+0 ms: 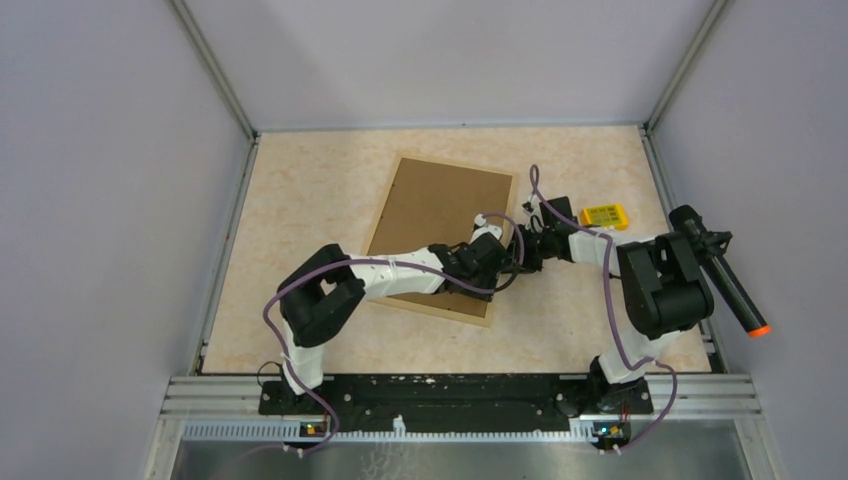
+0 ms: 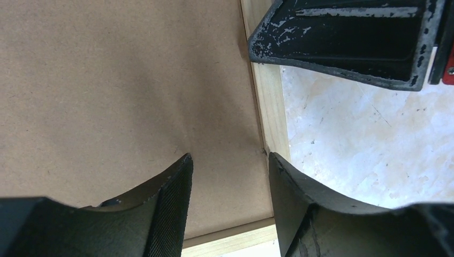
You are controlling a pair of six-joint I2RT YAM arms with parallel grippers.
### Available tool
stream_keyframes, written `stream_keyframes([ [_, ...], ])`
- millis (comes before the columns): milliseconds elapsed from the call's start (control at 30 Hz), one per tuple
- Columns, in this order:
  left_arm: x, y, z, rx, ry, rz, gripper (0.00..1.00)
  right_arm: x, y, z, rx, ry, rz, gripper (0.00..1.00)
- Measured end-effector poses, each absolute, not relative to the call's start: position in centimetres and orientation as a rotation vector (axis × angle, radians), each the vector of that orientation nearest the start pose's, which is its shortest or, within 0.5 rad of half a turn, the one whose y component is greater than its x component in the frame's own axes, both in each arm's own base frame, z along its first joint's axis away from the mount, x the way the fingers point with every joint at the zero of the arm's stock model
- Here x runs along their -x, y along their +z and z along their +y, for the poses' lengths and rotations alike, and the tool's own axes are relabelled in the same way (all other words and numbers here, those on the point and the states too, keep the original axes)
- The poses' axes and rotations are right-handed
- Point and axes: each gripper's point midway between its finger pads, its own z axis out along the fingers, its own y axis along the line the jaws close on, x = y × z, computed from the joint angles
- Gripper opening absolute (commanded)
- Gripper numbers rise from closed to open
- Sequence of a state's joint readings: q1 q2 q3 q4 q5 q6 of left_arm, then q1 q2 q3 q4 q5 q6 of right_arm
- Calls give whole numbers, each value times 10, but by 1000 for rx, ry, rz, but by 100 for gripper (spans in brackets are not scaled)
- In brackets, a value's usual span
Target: Put the photo into the frame
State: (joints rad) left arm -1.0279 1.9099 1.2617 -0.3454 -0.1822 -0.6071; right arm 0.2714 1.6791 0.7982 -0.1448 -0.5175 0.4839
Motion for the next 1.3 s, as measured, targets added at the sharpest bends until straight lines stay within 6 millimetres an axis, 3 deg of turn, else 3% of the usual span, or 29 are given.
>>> stream_keyframes([
  [200,-239,32,-377,-473,-365,2538,55,-292,21,189,-86,933,2679,0],
  [833,-240,31,-377,-478,-347,2538,63,-292,21,189,-86,934,2679,0],
  [1300,-240,32,-377,-477,-354,2538,60,-292,21,189,-83,944,2673,0],
])
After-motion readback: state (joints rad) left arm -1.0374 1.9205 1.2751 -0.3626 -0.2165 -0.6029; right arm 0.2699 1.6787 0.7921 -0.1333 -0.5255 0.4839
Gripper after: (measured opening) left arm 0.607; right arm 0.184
